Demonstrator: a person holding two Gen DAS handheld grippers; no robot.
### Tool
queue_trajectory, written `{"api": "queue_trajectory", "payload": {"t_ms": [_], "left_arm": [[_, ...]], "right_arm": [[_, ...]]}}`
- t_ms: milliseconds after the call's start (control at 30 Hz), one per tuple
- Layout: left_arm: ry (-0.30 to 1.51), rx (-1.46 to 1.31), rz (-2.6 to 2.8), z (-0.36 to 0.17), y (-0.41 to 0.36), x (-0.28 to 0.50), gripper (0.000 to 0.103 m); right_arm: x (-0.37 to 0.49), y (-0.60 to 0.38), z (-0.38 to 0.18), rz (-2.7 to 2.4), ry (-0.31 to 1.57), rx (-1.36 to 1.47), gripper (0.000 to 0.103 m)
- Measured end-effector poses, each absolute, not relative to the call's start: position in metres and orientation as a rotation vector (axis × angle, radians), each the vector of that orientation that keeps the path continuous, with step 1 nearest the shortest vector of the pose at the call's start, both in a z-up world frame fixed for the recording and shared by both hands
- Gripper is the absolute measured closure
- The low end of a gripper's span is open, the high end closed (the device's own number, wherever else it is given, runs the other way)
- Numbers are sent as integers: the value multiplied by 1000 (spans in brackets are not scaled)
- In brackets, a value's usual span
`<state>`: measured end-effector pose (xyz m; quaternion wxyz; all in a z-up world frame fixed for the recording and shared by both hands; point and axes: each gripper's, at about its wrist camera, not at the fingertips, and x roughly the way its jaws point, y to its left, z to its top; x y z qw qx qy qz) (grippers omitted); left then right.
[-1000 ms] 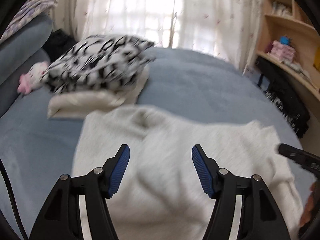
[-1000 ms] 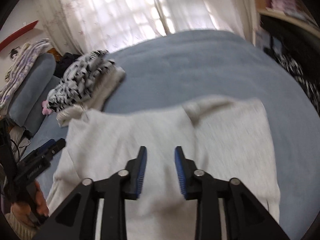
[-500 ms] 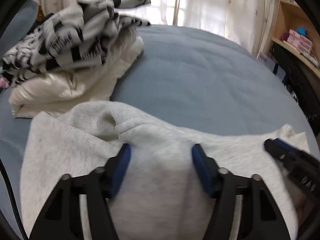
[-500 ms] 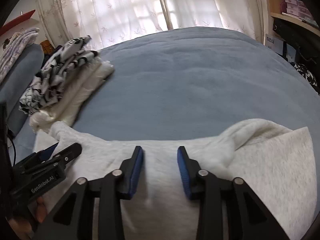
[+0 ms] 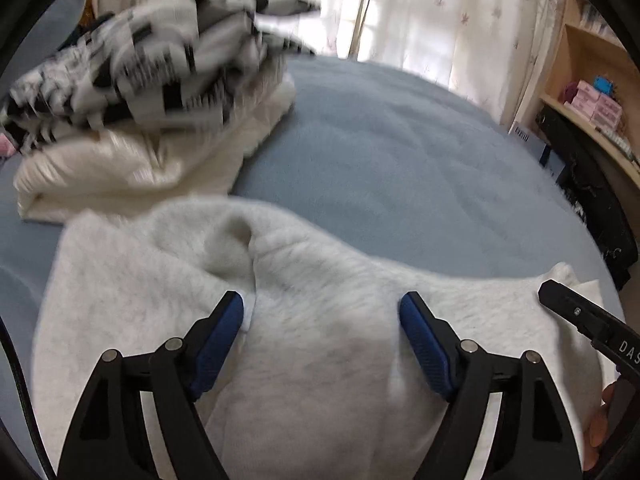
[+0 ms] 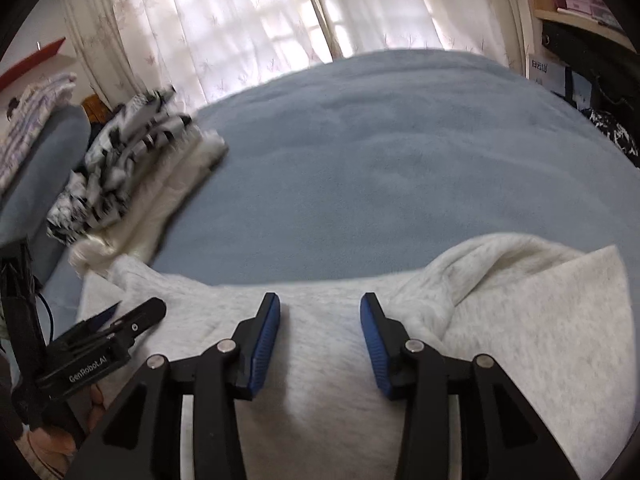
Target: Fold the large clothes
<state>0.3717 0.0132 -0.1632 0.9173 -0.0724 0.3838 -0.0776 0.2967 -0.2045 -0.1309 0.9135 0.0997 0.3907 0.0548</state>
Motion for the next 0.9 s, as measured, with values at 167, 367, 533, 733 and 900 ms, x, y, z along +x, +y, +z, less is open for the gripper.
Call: {"api": "queue_trajectory", "payload": {"t_ms": [167,367,533,733,900], "left_arm": [[748,-77,-95,-154,12,383,34],[850,-129,-99,-188,32,404,32],[846,-103,-68,-176,25,399,32],[774,-171,-150,-131,11,348,33],[817,-161,-248,-129,-13,297,33]], "right_arm": [[304,-210,-130,85,796,170,64],[315,-251,-168,-34,893,215,84],[309,-245,-150,-43,907,189,79],[261,-216,-108,55,854,258,63],[213,-183,-104,87,841,172,61]]}}
